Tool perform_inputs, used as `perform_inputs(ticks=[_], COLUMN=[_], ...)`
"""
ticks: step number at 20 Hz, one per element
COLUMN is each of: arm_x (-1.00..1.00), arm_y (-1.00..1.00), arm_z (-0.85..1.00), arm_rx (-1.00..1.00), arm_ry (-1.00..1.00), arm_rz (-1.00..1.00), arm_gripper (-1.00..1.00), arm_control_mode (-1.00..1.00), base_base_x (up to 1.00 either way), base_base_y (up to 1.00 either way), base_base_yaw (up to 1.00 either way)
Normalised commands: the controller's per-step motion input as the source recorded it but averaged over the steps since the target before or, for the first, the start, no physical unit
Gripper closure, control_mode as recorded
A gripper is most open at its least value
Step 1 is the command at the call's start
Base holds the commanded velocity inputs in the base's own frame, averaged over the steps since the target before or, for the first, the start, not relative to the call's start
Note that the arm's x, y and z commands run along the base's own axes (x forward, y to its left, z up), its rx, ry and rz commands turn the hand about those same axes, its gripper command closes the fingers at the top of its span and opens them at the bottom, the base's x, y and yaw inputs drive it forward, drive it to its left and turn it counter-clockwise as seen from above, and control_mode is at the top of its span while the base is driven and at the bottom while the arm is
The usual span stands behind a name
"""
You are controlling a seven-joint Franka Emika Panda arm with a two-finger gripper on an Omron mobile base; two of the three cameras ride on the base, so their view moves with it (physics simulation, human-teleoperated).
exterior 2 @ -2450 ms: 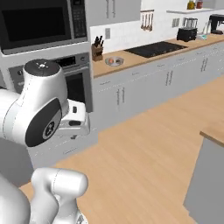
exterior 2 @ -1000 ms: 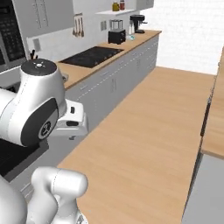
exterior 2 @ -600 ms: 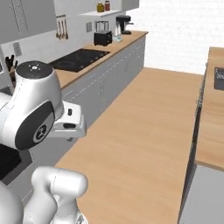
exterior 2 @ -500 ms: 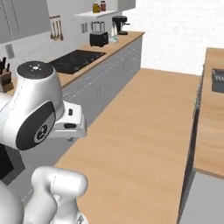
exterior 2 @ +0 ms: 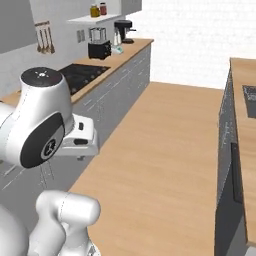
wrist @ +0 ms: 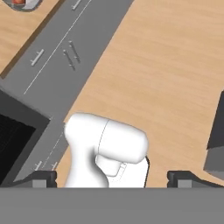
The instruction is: Take the meat container that has the steak and place it on the second highest rack of the freezer. Then take the vegetable container that has the mushroom and onion and place it on the highest rack of the freezer.
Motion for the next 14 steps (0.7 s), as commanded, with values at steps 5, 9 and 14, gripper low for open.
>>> perform_inputs(ticks=[5,9,14], arm_x=[0.00,0.00,0.00], arm_y=[0.00,0.00,0.00], arm_z=[0.00,0.00,0.00], arm_rx=[0.00,0.00,0.00], arm_ry=[0.00,0.00,0.00], arm_rz=[0.00,0.00,0.00], arm_gripper=[-1.00,-1.00,-1.00], arm_control_mode=[1.00,1.00,1.00], base_base_x=[0.82,0.89,0.85], base_base_y=[0.02,0.07,0.23], base_base_yaw=[-0.32,-0.19,-0.13])
